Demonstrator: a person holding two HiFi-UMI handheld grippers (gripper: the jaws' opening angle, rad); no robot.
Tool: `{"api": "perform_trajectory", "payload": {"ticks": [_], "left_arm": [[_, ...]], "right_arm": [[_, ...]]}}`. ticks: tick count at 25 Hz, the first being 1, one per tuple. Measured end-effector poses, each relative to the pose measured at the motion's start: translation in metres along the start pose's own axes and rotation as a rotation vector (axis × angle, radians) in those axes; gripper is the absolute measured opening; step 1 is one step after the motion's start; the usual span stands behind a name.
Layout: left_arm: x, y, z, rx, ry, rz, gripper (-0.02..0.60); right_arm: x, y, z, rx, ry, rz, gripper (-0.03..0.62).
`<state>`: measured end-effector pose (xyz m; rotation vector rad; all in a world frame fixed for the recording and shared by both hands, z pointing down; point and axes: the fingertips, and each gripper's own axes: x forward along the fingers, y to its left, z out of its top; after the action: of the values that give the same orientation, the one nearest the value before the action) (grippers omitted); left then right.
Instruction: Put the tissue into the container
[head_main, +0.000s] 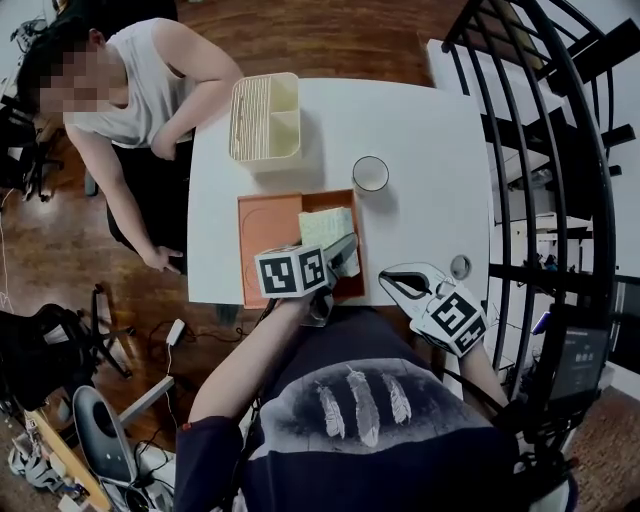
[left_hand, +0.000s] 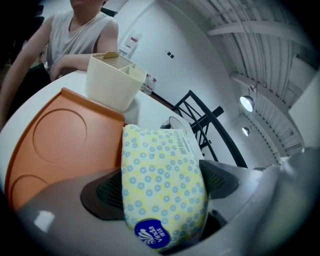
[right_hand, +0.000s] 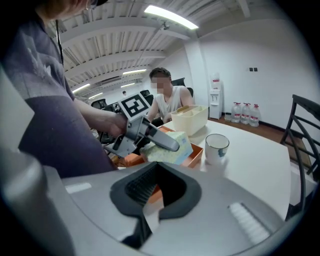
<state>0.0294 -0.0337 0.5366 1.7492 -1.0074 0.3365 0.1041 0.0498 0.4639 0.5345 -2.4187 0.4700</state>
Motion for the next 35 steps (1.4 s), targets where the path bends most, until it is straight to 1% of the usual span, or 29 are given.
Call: {"api": "perform_trajectory", "payload": {"ticks": [4,10,12,16,19,21,23,24,26,29,30,31,34,35], "left_arm": [[0.015,-0.005,-0.016,0.071,0.038,0.026,0.463],[0.013,-0.006,-0.015,0.089,0.034,0.043,0.477],[0.010,-0.005,-0.015,0.081,0.025,0.044,0.477],[0.003,-0.008,-0.006,0.022,-0.025,0.020,0.486],[-0.004,-0.012,-0.004,0.024,-0.030,-0.010,0.486],[-0.016,-0.017,0.001,0.043,-0.057,-0.034,0.485],[-0.036,-0.026,0.010,0.079,-0.105,-0.072,0.485],[-0.049,-0.032,0.017,0.111,-0.136,-0.094,0.485],[-0.077,-0.040,0.030,0.201,-0.185,-0.130,0.483],[-0.116,-0.046,0.041,0.347,-0.206,-0.164,0.480],[-0.128,-0.049,0.043,0.394,-0.210,-0.182,0.471],[-0.140,-0.053,0.045,0.439,-0.219,-0.203,0.435],[-0.168,-0.065,0.052,0.562,-0.266,-0.260,0.221],[-0.174,-0.066,0.054,0.590,-0.283,-0.270,0.162]], "right_arm": [[-0.004,0.002,-0.001,-0.007,-0.001,0.015,0.003],[-0.005,0.001,-0.005,-0.021,0.005,0.035,0.003],[-0.006,-0.001,-0.006,-0.021,0.005,0.039,0.003],[-0.004,-0.001,-0.010,-0.021,0.012,0.048,0.003],[-0.003,-0.001,-0.010,-0.026,0.008,0.051,0.002],[-0.004,-0.002,-0.009,-0.029,0.002,0.049,0.003],[-0.006,-0.004,-0.005,-0.031,-0.009,0.048,0.002],[-0.008,-0.005,-0.002,-0.029,-0.019,0.052,0.003],[-0.012,-0.006,0.006,-0.016,-0.053,0.068,0.002],[-0.020,-0.009,0.025,0.018,-0.134,0.083,0.003],[-0.023,-0.010,0.032,0.029,-0.163,0.089,0.003],[-0.026,-0.010,0.038,0.036,-0.188,0.095,0.002],[-0.032,-0.009,0.057,0.055,-0.246,0.116,0.002],[-0.033,-0.008,0.062,0.062,-0.266,0.125,0.002]]}}
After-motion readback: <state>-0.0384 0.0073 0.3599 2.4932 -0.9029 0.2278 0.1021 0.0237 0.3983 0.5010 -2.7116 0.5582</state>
